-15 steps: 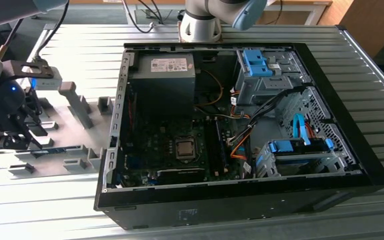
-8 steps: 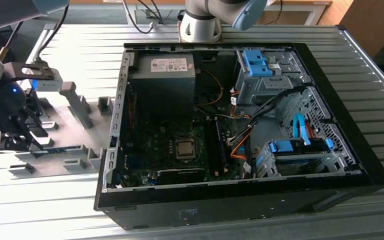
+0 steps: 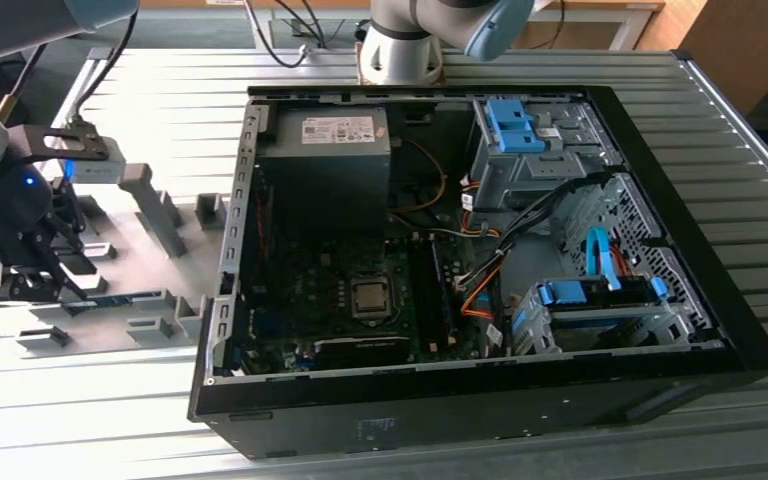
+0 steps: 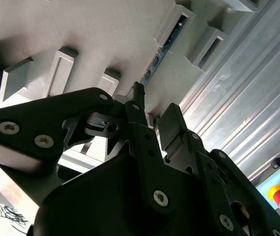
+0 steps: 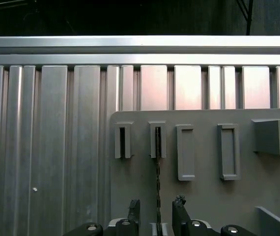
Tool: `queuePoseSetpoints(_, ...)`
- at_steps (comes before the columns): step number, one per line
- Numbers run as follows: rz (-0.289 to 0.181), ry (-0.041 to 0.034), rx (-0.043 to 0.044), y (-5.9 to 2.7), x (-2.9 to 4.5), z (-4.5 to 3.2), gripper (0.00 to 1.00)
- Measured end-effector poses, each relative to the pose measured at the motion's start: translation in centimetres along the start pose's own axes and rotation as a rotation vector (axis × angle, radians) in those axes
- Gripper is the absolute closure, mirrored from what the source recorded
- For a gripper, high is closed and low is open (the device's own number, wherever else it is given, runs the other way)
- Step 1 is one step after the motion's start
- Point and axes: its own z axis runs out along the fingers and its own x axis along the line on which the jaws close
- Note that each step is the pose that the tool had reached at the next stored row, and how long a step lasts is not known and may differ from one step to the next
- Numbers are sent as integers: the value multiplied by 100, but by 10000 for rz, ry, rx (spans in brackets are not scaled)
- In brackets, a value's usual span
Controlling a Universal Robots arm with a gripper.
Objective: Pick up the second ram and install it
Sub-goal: 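Pick up the second ram and move it above second insertion slot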
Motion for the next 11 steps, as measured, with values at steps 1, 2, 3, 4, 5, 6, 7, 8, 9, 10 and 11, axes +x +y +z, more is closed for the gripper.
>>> queuePoseSetpoints(1,0,0,0,0,0,0,61)
queuePoseSetpoints(2,0,0,0,0,0,0,61)
queuePoseSetpoints(3,-1,0,0,0,0,0,61)
queuePoseSetpoints(4,-1,0,1,0,0,0,61)
queuePoseSetpoints(5,-1,0,1,0,0,1,61)
queuePoseSetpoints(6,-1,-2,3,0,0,6,61)
queuePoseSetpoints(7,-1,-3,8,0,2,15,61)
queuePoseSetpoints(8,-6,-1,9,0,5,27,61)
queuePoseSetpoints(9,-15,-1,12,-1,10,43,61)
queuePoseSetpoints(10,-23,-1,13,-1,14,60,61)
queuePoseSetpoints(11,-28,-1,13,-1,17,77,61)
